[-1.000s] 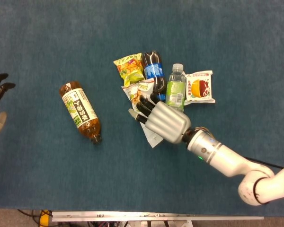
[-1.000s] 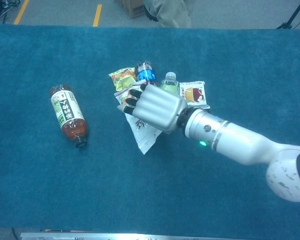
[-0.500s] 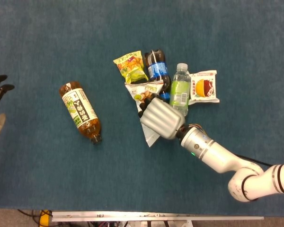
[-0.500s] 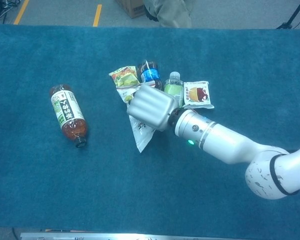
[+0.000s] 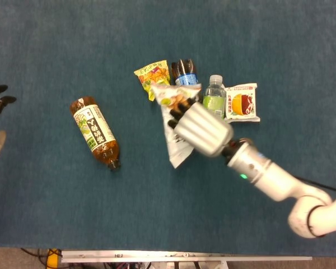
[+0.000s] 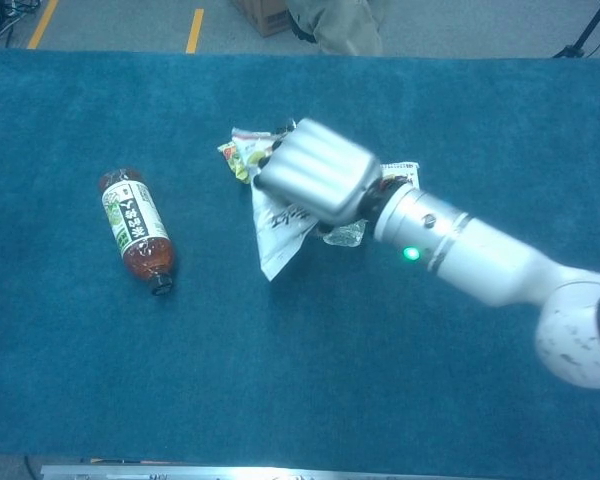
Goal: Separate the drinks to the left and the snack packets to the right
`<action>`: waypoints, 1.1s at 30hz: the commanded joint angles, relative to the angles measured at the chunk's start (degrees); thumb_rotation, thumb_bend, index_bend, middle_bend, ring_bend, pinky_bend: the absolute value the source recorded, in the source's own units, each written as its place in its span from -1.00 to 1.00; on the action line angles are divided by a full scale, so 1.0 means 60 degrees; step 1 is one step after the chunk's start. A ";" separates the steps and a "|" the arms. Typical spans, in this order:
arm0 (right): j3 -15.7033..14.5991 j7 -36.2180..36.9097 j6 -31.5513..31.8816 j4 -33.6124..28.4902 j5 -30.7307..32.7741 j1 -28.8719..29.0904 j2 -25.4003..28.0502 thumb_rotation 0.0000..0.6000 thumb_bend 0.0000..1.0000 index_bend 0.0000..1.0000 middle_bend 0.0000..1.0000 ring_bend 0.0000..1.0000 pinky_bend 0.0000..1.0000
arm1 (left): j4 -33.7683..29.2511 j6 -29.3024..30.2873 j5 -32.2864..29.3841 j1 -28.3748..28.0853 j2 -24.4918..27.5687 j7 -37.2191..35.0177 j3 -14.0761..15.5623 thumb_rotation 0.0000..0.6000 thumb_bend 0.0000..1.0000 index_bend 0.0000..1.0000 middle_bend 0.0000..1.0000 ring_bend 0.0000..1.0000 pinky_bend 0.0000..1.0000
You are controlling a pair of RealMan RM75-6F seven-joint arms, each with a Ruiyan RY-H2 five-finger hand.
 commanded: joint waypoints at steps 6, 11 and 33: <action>0.0021 0.0811 0.0933 -0.1035 0.0119 -0.0872 0.2125 1.00 -0.91 0.18 0.00 -0.06 0.16 | 0.0120 -0.0217 -0.0067 -0.0120 -0.0131 -0.0031 -0.0076 1.00 -0.09 -0.67 -0.81 -0.90 -0.74; -0.0059 0.1178 0.1036 -0.1051 0.0520 -0.1278 0.3070 1.00 -0.91 0.18 0.00 -0.06 0.16 | 0.0196 -0.0444 -0.0088 -0.0259 -0.0280 -0.0007 -0.0118 1.00 -0.09 -0.67 -0.81 -0.90 -0.74; -0.0577 0.0355 -0.0353 -0.1252 0.2516 -0.1322 0.4241 1.00 -0.92 -0.96 -0.53 -0.51 -0.05 | 0.0318 -0.0859 -0.0160 -0.0589 -0.0646 0.0125 -0.0209 1.00 -0.09 -0.67 -0.81 -0.90 -0.74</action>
